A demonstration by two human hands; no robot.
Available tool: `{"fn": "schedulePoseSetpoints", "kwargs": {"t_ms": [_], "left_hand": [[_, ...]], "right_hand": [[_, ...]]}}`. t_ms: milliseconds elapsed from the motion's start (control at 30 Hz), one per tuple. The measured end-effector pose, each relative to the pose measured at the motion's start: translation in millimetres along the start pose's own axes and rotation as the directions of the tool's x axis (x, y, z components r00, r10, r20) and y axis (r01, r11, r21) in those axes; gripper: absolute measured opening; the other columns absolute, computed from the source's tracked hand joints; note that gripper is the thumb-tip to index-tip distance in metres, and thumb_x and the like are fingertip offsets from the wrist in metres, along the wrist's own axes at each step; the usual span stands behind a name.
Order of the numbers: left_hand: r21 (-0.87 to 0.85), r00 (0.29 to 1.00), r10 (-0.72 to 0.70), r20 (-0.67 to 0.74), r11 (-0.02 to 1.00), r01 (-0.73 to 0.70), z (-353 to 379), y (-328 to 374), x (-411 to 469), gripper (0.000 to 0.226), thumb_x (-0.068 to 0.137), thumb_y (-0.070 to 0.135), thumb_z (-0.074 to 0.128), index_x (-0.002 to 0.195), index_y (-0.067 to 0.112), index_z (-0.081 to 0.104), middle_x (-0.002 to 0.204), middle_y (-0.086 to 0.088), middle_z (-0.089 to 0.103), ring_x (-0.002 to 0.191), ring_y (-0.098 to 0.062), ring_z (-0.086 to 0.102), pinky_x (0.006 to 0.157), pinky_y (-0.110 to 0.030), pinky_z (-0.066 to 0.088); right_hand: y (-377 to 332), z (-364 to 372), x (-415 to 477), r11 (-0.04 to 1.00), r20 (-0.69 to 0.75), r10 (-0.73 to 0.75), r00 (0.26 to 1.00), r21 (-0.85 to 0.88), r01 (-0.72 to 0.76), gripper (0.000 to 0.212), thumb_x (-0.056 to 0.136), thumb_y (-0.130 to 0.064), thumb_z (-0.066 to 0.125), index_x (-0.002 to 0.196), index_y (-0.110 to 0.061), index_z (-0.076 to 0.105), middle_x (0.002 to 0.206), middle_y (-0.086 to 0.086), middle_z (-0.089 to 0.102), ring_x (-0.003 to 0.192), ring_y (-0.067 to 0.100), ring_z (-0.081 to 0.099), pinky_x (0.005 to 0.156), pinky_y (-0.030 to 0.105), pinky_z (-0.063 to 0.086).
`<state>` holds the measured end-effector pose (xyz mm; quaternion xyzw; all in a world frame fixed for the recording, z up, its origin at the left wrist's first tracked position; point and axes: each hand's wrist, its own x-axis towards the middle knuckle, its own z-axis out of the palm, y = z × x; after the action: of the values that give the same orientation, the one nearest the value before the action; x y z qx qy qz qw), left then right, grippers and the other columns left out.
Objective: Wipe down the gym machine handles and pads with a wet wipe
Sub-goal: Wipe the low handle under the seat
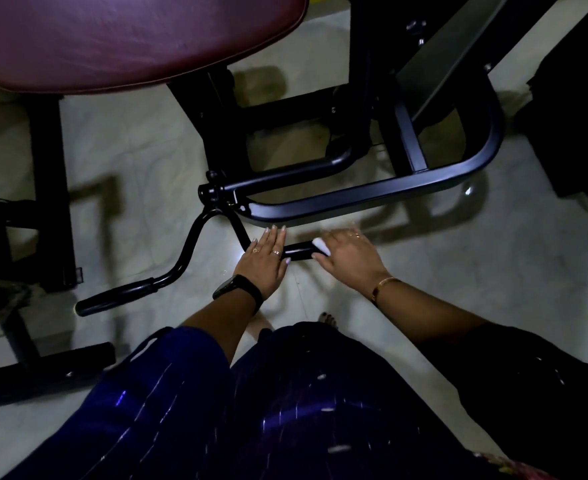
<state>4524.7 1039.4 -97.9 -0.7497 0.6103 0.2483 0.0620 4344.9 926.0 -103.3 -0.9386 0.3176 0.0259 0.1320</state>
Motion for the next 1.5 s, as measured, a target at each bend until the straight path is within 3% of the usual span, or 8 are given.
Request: {"fn": "schedulePoseSetpoints", "kwargs": {"t_ms": [100, 267, 533, 667, 800, 1033, 1233, 1500], "left_hand": [[-0.020, 1.000, -0.006, -0.021, 1.000, 0.006, 1, 0, -1, 0.061, 0.106, 0.036, 0.026, 0.156, 0.011, 0.001, 0.163, -0.012, 0.007, 0.151, -0.023, 0.007, 0.121, -0.035, 0.008], [-0.003, 0.997, 0.049, -0.065, 0.999, -0.049, -1, 4, 3, 0.062, 0.105, 0.034, 0.029, 0.155, 0.010, 0.002, 0.163, -0.012, 0.005, 0.151, -0.024, 0.002, 0.121, -0.034, 0.006], [-0.044, 0.993, 0.113, -0.044, 0.992, -0.115, -2, 10, 11, 0.057, 0.105, 0.029, 0.033, 0.155, 0.008, 0.015, 0.162, -0.016, 0.011, 0.151, -0.027, 0.007, 0.120, -0.031, 0.008], [-0.067, 0.993, 0.111, -0.033, 0.991, -0.113, -4, 11, 11, 0.056, 0.105, 0.029, 0.034, 0.155, 0.009, 0.016, 0.162, -0.015, 0.010, 0.151, -0.027, 0.006, 0.122, -0.035, 0.011], [-0.061, 0.994, 0.101, -0.040, 0.993, -0.103, -4, 11, 11, 0.056, 0.105, 0.030, 0.033, 0.155, 0.010, 0.016, 0.162, -0.014, 0.010, 0.151, -0.026, 0.006, 0.120, -0.031, 0.008], [-0.056, 0.997, 0.069, -0.040, 0.996, -0.071, -3, 13, 10, 0.056, 0.106, 0.030, 0.032, 0.155, 0.010, 0.016, 0.162, -0.014, 0.009, 0.151, -0.026, 0.004, 0.120, -0.031, 0.007], [-0.032, 0.999, 0.027, -0.021, 0.999, -0.028, -3, 16, 9, 0.057, 0.106, 0.031, 0.029, 0.155, 0.010, 0.011, 0.163, -0.014, 0.004, 0.151, -0.026, -0.001, 0.120, -0.030, 0.002], [-0.040, 1.000, -0.001, -0.013, 0.999, 0.000, -3, 19, 9, 0.057, 0.106, 0.032, 0.028, 0.155, 0.009, 0.012, 0.163, -0.015, 0.006, 0.151, -0.027, 0.000, 0.120, -0.032, 0.004]], "right_hand": [[7, -1, -22, 0.919, -0.034, 0.272, 0.962, 0.305, -0.249, 0.041, 0.093, -0.040, 0.057, 0.122, -0.011, 0.061, 0.119, 0.012, 0.063, 0.108, 0.032, 0.060, 0.096, 0.038, 0.044], [-34, -2, -27, 0.447, 0.046, 0.702, 0.711, 0.749, -0.490, 0.040, 0.092, -0.008, 0.057, 0.132, -0.006, 0.055, 0.136, 0.017, 0.054, 0.123, 0.033, 0.053, 0.101, 0.030, 0.040], [-28, -9, 8, 0.513, 0.136, 0.612, 0.779, 0.681, -0.522, 0.034, 0.094, -0.010, 0.049, 0.124, -0.001, 0.062, 0.130, 0.019, 0.056, 0.124, 0.033, 0.049, 0.104, 0.029, 0.035], [-6, -13, -1, 0.343, 0.282, 0.696, 0.660, 0.677, -0.651, 0.033, 0.100, -0.022, 0.042, 0.106, -0.002, 0.067, 0.104, 0.020, 0.067, 0.098, 0.036, 0.060, 0.072, 0.029, 0.041], [-18, -7, -23, 0.121, 0.333, 0.797, 0.505, 0.729, -0.673, 0.033, 0.095, -0.025, 0.046, 0.099, -0.002, 0.070, 0.095, 0.019, 0.070, 0.092, 0.038, 0.063, 0.079, 0.039, 0.051], [-28, -21, -8, 0.061, 0.394, 0.745, 0.539, 0.764, -0.642, 0.041, 0.096, -0.010, 0.045, 0.136, -0.010, 0.051, 0.132, 0.013, 0.054, 0.117, 0.031, 0.054, 0.093, 0.029, 0.043], [-25, -22, -2, -0.231, 0.552, 0.726, 0.410, 0.757, -0.611, 0.014, 0.093, -0.007, 0.046, 0.101, -0.006, 0.058, 0.086, 0.007, 0.053, 0.064, 0.015, 0.048, 0.058, 0.023, 0.043], [-16, -17, 5, -0.201, 0.578, 0.628, 0.521, 0.767, -0.609, 0.028, 0.093, 0.002, 0.042, 0.094, -0.019, 0.061, 0.086, 0.001, 0.052, 0.080, 0.017, 0.049, 0.071, 0.028, 0.045]]}}
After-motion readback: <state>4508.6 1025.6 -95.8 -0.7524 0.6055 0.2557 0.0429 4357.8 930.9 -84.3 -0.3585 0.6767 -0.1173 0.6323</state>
